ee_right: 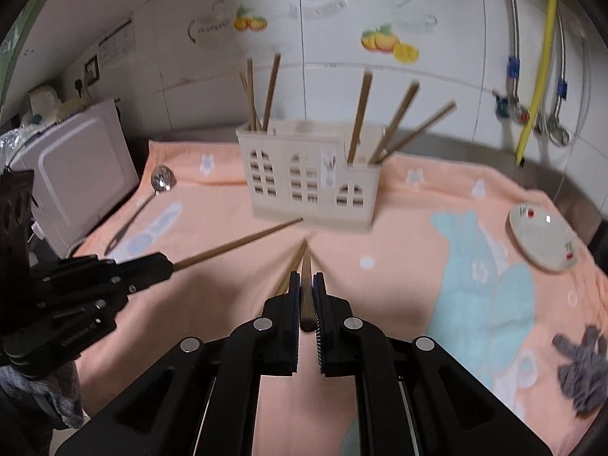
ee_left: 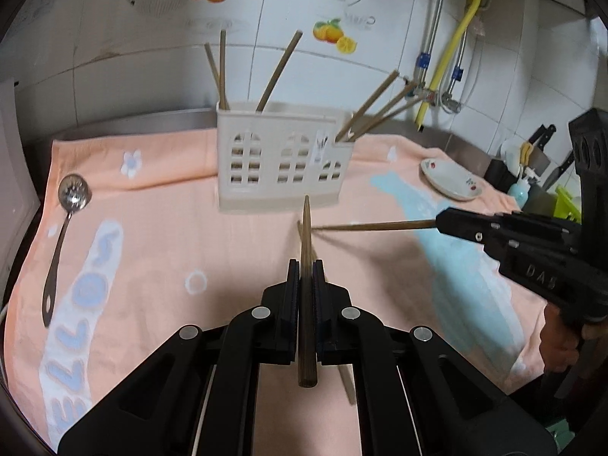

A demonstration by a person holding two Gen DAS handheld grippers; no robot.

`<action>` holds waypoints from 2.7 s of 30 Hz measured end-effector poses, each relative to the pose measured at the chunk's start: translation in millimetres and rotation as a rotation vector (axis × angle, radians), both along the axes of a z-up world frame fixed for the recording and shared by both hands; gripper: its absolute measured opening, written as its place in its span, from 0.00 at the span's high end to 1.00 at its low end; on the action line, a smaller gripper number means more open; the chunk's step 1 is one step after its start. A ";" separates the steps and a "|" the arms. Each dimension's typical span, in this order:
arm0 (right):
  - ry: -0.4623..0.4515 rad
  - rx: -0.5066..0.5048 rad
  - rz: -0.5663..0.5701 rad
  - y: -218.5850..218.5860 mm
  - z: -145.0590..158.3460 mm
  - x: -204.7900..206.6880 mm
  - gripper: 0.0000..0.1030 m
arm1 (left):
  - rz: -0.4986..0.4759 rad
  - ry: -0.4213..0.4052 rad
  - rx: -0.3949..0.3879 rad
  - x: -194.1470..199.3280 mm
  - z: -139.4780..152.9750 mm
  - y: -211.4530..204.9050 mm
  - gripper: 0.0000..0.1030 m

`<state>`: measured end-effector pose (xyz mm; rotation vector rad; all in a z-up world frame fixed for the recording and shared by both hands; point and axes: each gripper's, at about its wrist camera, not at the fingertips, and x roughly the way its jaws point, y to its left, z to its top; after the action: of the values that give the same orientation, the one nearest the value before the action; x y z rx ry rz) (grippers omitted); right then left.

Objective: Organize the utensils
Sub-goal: 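Lift the held chopsticks and carry them over the white holder with both tools, then lower chopsticks into the holder and open both tools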

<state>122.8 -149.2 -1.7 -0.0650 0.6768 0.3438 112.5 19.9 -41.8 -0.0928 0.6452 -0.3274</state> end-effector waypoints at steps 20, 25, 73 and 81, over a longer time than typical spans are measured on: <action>-0.077 0.034 0.037 -9.7 88.6 36.6 0.93 | 0.013 -0.153 0.119 20.8 91.9 19.9 0.95; -0.113 0.025 0.039 -11.2 111.7 43.8 0.93 | 0.013 -0.185 0.123 26.5 118.0 27.7 0.95; -0.048 -0.005 -0.002 -8.7 110.2 142.7 0.93 | 0.111 -0.304 0.068 184.3 135.6 18.2 0.95; -0.039 -0.003 -0.015 -9.7 106.4 143.9 0.92 | 0.116 -0.306 0.075 173.4 135.2 21.2 0.89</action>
<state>266.7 -158.9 104.7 -0.0697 0.6391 0.3263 285.9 41.0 93.5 -0.0073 0.3468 -0.1993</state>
